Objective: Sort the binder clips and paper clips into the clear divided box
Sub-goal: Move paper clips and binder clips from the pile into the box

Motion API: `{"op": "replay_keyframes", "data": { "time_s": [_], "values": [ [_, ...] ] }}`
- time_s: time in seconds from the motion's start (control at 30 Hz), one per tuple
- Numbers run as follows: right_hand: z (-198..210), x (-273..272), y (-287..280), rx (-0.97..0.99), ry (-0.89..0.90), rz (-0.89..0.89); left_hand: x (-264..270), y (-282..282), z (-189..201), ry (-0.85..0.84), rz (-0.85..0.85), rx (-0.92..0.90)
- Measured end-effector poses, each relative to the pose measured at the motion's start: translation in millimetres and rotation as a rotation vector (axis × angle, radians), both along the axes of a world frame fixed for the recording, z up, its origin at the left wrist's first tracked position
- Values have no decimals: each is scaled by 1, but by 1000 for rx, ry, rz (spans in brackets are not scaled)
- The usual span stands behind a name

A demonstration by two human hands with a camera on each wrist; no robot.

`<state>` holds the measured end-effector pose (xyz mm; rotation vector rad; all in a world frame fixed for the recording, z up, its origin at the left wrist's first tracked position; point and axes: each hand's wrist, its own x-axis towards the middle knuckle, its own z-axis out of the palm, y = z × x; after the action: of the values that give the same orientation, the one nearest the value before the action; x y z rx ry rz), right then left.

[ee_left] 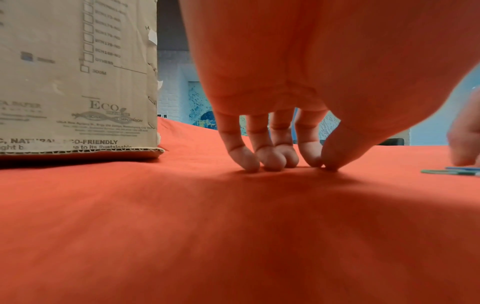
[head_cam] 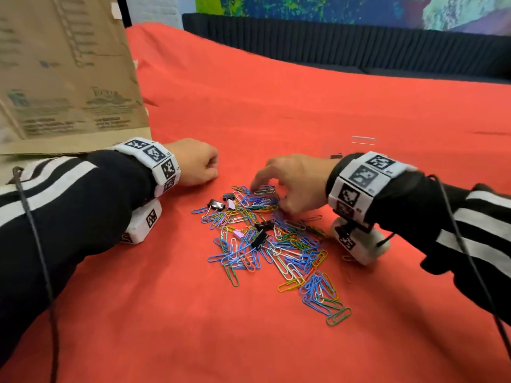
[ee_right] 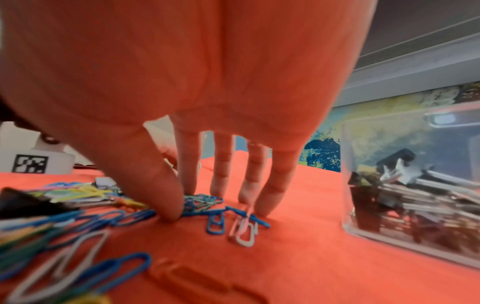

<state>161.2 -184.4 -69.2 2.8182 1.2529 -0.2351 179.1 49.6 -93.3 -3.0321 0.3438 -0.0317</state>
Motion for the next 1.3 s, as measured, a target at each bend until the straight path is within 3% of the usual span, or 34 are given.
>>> {"op": "replay_keyframes", "data": {
  "time_s": [0.33, 0.47, 0.63, 0.83, 1.03, 1.3],
  "values": [
    [8, -2, -24, 130, -12, -71, 2, 1, -3, 6, 6, 8],
    [16, 2, -43, 296, 131, -143, 0, 0, -2, 8, 9, 7],
    [33, 4, -70, 481, 164, -183, -1, 0, -3, 9, 3, 8],
    [74, 21, -121, 623, 45, -326, 2, 5, -6, 10, -17, -4],
    [83, 43, -168, 393, -243, -477, 1, 2, -4, 27, -22, -11],
    [60, 50, -163, 364, -267, -466, 0, 2, 0, 30, -5, -15]
  ]
}}
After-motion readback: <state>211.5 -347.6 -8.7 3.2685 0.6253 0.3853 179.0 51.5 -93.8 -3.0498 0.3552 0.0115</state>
